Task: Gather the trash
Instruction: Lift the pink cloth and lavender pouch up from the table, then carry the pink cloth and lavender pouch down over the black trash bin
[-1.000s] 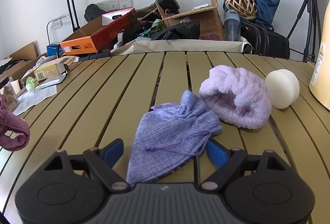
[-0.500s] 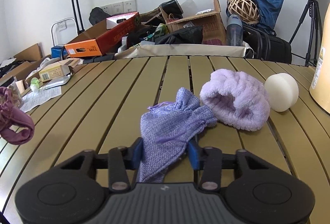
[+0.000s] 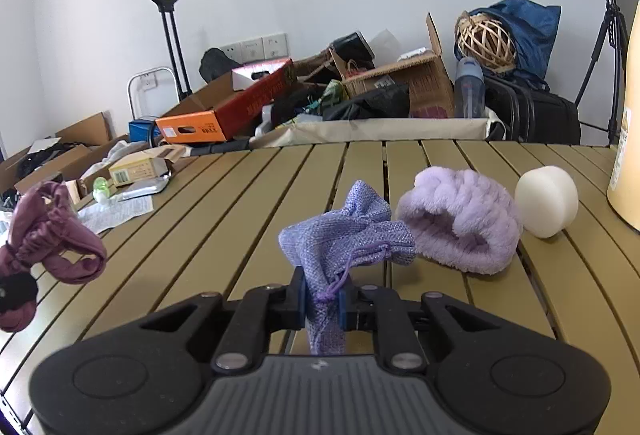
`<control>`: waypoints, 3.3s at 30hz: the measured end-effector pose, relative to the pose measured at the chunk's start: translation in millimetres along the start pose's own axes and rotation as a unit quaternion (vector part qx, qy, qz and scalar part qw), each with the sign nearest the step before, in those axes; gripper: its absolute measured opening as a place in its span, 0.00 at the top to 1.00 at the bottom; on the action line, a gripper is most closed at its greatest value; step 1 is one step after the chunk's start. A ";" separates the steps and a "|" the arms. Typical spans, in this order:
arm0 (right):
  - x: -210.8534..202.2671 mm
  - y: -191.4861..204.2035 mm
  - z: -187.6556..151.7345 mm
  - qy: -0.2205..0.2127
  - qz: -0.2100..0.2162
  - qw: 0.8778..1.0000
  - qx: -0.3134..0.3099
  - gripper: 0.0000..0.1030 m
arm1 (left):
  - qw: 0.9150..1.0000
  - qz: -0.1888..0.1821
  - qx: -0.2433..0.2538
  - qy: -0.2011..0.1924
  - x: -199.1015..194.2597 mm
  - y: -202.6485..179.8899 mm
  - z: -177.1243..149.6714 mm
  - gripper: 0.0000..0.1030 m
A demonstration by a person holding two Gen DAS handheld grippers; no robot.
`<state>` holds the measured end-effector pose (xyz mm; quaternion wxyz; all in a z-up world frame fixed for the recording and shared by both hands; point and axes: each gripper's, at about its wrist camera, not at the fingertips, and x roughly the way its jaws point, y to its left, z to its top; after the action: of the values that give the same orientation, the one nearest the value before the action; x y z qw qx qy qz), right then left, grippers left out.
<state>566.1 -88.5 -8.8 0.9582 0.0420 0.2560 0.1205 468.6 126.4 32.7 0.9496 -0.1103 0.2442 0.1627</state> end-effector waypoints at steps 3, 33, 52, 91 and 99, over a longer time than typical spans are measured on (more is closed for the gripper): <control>-11.0 -0.9 -0.2 -0.011 0.001 1.000 -0.006 0.88 | 1.000 -0.003 0.001 -0.004 -3.0 -1.8 0.1 0.57; -177.4 -4.1 -64.8 -0.101 0.021 0.994 -0.038 0.89 | 0.995 -0.081 0.036 -0.052 -98.7 -33.6 -62.2 0.57; -250.3 -21.7 -132.6 -0.075 0.004 0.996 -0.041 0.89 | 0.991 -0.109 0.066 -0.049 -155.4 -18.1 -124.4 0.57; -231.9 -57.9 -249.5 0.113 -0.010 0.994 -0.002 0.89 | 0.970 -0.037 0.139 0.196 -110.8 25.1 -251.8 0.57; -225.1 -65.4 -248.2 0.116 -0.021 0.993 0.011 0.89 | 0.964 -0.031 0.152 0.216 -104.5 21.1 -252.5 0.57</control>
<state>266.4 -203.9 -124.8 0.9238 0.0326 0.3677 0.1017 266.4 46.3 -134.0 0.8845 -0.0043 0.4617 0.0665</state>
